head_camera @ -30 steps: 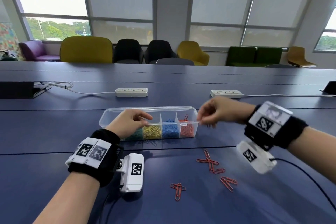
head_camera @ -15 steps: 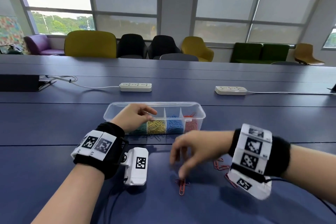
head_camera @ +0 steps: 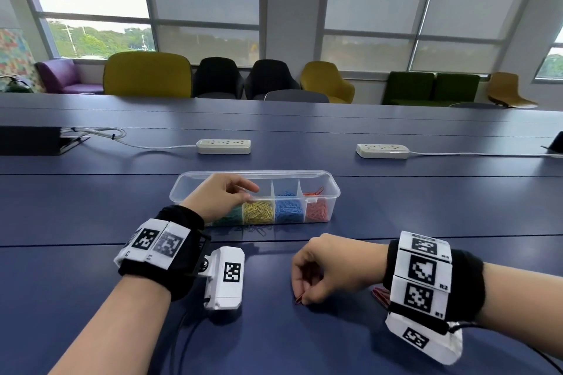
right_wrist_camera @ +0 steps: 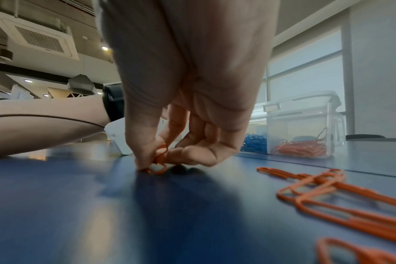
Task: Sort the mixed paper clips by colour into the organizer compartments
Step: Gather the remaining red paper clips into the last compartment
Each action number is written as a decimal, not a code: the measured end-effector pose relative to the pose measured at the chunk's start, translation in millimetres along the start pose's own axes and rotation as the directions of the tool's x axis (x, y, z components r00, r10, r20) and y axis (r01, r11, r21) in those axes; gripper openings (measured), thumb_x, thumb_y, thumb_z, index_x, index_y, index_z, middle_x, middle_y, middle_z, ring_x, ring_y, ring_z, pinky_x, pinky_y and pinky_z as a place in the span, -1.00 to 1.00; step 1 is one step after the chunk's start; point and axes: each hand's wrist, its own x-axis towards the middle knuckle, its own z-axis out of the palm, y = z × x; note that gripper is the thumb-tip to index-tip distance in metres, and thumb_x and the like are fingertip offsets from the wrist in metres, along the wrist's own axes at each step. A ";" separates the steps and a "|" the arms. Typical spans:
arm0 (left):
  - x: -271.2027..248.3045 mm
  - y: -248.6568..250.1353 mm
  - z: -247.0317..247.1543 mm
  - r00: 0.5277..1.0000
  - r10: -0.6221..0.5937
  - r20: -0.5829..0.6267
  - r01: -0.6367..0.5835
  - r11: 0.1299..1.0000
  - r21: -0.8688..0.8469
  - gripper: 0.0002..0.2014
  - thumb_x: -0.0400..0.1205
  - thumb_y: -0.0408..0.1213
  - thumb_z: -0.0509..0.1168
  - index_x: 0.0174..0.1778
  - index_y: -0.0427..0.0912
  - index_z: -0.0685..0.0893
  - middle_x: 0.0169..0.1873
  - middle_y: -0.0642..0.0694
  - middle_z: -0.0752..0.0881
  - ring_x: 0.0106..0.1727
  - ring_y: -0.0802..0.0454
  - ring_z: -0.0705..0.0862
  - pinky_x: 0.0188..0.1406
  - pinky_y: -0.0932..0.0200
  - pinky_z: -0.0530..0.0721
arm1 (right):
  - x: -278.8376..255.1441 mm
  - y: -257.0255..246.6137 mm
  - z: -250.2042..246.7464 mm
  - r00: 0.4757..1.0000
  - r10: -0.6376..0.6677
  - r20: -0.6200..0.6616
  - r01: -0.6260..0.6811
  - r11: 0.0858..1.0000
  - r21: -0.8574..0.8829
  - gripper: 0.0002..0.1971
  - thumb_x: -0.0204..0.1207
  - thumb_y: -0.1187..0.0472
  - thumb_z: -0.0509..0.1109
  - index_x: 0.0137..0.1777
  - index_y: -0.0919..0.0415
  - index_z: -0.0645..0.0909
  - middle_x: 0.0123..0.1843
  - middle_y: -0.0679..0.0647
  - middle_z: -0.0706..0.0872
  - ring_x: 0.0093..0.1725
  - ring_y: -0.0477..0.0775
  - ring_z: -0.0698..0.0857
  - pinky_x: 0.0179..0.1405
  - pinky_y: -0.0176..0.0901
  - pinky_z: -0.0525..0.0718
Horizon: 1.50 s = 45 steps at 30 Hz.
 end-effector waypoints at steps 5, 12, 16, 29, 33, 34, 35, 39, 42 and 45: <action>1.3 -0.9 0.8 1.000 0.000 -0.003 0.000 1.000 0.012 -0.85 0.62 -0.43 0.29 -0.05 -0.10 0.70 -0.20 -0.19 0.75 -0.14 0.05 0.61 -0.16 0.44 0.48 | -2.6 1.5 -17.2 0.999 -0.003 -0.049 0.002 1.000 -0.017 -0.86 0.34 0.43 0.45 -0.15 0.21 0.71 -0.36 -0.17 0.68 -0.42 -0.28 0.60 -0.26 -0.52 0.53; 0.9 1.0 0.5 1.000 -0.012 -0.001 0.012 1.000 0.005 -0.88 0.61 -0.40 0.31 -0.02 -0.11 0.69 -0.13 -0.26 0.75 -0.11 0.05 0.62 -0.14 0.43 0.46 | 28.8 29.8 -104.7 0.814 0.100 -0.572 -0.081 0.995 0.058 -0.84 0.36 0.36 0.52 -0.28 0.08 0.67 -0.30 0.05 0.76 -0.37 -0.16 0.65 -0.19 -0.24 0.63; -0.1 2.0 -0.3 1.000 -0.014 -0.005 0.014 1.000 -0.006 -0.88 0.60 -0.40 0.33 -0.04 -0.12 0.70 -0.14 -0.26 0.73 -0.13 0.05 0.62 -0.12 0.46 0.48 | 36.8 40.7 -103.1 0.803 0.159 -0.574 -0.221 0.974 -0.040 -0.84 0.41 0.11 0.53 -0.08 0.16 0.71 -0.22 -0.04 0.72 -0.24 -0.15 0.66 -0.26 -0.46 0.55; -9.5 77.1 36.7 0.944 0.142 0.298 -0.266 0.863 0.430 -0.87 0.59 -0.23 0.33 -0.01 -0.09 0.75 -0.33 0.17 0.64 -0.37 0.35 0.53 -0.36 0.62 0.41 | -44.4 71.3 -50.0 0.992 0.123 0.023 -0.108 0.937 -0.332 -0.64 0.55 0.22 0.36 0.35 -0.01 0.60 0.36 -0.02 0.54 0.01 -0.13 0.56 0.24 -0.26 0.50; -5.9 94.7 77.3 0.875 0.060 0.480 -0.322 0.813 0.485 -0.77 0.58 -0.18 0.35 0.12 -0.13 0.72 -0.01 -0.03 0.76 -0.12 0.18 0.61 -0.09 0.39 0.49 | -64.0 75.4 -42.6 0.989 0.145 -0.003 -0.140 0.946 -0.291 -0.68 0.57 0.14 0.34 0.32 -0.03 0.62 0.28 -0.07 0.57 0.11 -0.09 0.65 0.03 -0.51 0.50; -4.8 94.6 86.6 0.863 0.029 0.504 -0.318 0.806 0.499 -0.74 0.57 -0.17 0.38 0.14 -0.15 0.70 0.05 -0.06 0.75 -0.06 0.12 0.64 -0.05 0.36 0.49 | -67.9 73.7 -40.1 0.988 0.153 -0.018 -0.152 0.954 -0.259 -0.70 0.57 0.08 0.34 0.29 -0.04 0.63 0.24 -0.08 0.60 0.10 -0.11 0.67 -0.01 -0.54 0.50; -3.6 93.6 95.2 0.854 0.000 0.521 -0.317 0.793 0.520 -0.70 0.54 -0.15 0.41 0.16 -0.16 0.68 0.08 -0.07 0.74 0.02 0.07 0.66 -0.02 0.34 0.49 | -71.2 70.5 -37.4 0.985 0.168 -0.039 -0.173 0.960 -0.219 -0.71 0.56 0.01 0.36 0.26 -0.03 0.63 0.18 -0.09 0.63 0.08 -0.12 0.68 0.00 -0.49 0.53; -1.6 88.8 117.6 0.835 -0.055 0.548 -0.321 0.760 0.565 -0.52 0.44 -0.05 0.50 0.23 -0.16 0.62 0.14 -0.06 0.70 0.16 0.00 0.64 0.03 0.28 0.51 | -76.7 60.5 -24.8 0.955 0.287 -0.072 -0.293 0.951 -0.097 -0.52 0.32 -0.25 0.49 0.10 0.05 0.57 0.01 -0.09 0.69 0.03 0.03 0.70 0.04 -0.14 0.65; -0.3 85.1 125.3 0.844 -0.074 0.531 -0.292 0.767 0.571 -0.52 0.42 0.04 0.49 0.15 -0.19 0.68 0.08 -0.08 0.73 0.11 -0.02 0.67 0.10 0.17 0.62 | -75.6 55.7 -14.6 0.946 0.301 -0.118 -0.313 0.945 -0.095 -0.50 0.23 -0.20 0.58 0.00 0.05 0.49 -0.17 -0.15 0.57 -0.13 -0.05 0.62 -0.18 -0.27 0.57; 2.2 83.3 130.7 0.860 -0.062 0.507 -0.293 0.753 0.589 -0.60 0.42 0.02 0.50 0.02 -0.21 0.76 -0.02 -0.10 0.78 0.01 -0.01 0.71 0.08 0.07 0.69 | -73.9 55.7 -10.3 0.945 0.287 -0.159 -0.302 0.950 -0.079 -0.63 0.30 -0.05 0.59 -0.05 0.05 0.51 -0.27 -0.18 0.54 -0.36 -0.24 0.53 -0.37 -0.44 0.44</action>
